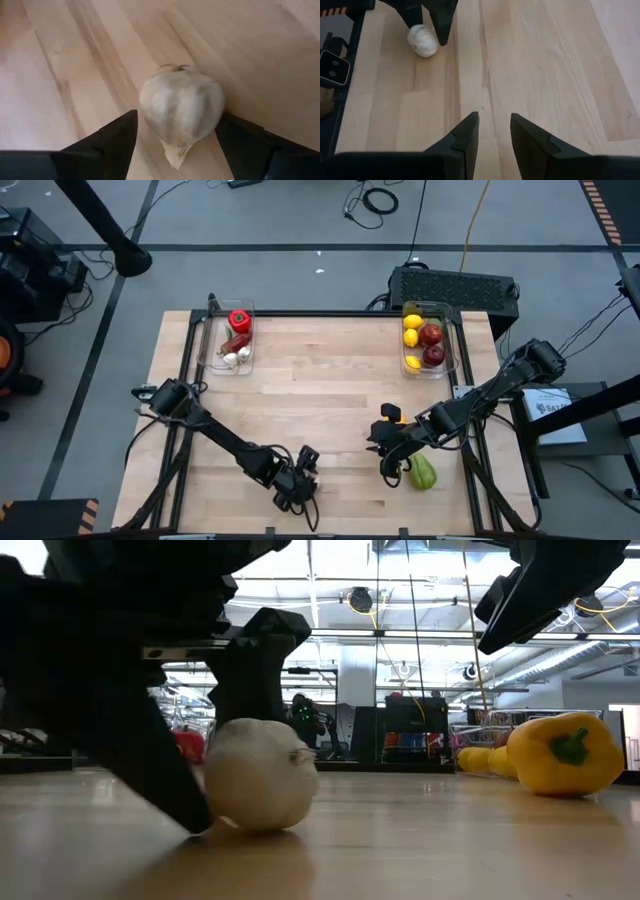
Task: Sort produce into baskets
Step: Put the white garlic into the left transparent bin, then put the yellow bell pepper into the left transparent bin
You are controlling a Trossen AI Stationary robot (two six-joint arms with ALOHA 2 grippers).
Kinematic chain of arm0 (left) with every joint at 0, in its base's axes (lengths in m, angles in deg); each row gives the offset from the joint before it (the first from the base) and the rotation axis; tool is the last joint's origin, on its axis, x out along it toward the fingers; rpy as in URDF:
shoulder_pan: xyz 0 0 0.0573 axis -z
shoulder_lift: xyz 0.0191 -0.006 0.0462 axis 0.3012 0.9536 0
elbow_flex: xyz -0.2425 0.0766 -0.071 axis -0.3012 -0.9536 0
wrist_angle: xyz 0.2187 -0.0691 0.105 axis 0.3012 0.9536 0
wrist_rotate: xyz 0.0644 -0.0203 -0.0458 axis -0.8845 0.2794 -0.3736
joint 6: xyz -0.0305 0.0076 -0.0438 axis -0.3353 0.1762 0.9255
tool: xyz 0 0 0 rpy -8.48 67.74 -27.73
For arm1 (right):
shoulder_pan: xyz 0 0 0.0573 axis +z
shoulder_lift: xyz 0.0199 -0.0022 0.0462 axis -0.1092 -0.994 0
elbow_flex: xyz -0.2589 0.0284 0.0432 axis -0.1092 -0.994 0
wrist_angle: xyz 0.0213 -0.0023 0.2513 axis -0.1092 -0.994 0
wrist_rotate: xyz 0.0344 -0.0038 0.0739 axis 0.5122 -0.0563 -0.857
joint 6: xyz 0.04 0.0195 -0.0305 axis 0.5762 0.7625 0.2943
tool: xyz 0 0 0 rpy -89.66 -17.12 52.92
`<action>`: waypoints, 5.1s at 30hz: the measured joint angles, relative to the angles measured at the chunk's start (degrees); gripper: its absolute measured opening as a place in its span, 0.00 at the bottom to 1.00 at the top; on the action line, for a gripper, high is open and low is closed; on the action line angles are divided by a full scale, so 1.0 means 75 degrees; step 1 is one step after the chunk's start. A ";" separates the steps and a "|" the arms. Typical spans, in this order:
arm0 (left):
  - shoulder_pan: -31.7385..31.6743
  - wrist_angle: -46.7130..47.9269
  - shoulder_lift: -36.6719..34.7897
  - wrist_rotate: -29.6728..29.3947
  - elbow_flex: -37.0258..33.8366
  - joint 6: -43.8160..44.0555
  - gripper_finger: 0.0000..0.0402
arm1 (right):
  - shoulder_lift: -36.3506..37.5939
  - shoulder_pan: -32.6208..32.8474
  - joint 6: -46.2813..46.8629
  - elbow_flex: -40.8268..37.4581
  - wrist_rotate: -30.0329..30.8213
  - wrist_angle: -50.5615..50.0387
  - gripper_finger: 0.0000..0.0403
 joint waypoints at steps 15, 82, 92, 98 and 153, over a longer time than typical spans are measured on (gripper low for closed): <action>0.0002 -0.0109 -0.0048 -0.0382 0.0184 -0.0315 0.52 | 0.0000 -0.0003 0.0009 0.0000 0.0001 -0.0133 0.26; -0.8018 0.2895 -0.7125 -0.4114 -0.4028 -0.0571 0.58 | 0.0321 -0.0310 -0.1279 0.1664 0.2203 -0.0846 0.26; -0.8544 0.2822 -0.7038 -0.3856 -0.3950 -0.0233 0.62 | 0.0321 -0.0268 -0.1137 0.1664 0.2204 -0.1012 0.26; -0.8292 0.3051 -0.7166 -0.3509 -0.3537 0.0642 0.62 | 0.0321 -0.0265 -0.0961 0.1664 0.2116 -0.1105 0.26; -0.5524 0.0900 -0.7918 0.0309 -0.3185 0.1919 0.62 | -0.3060 0.2060 -0.1215 0.1568 0.2470 -0.4849 0.24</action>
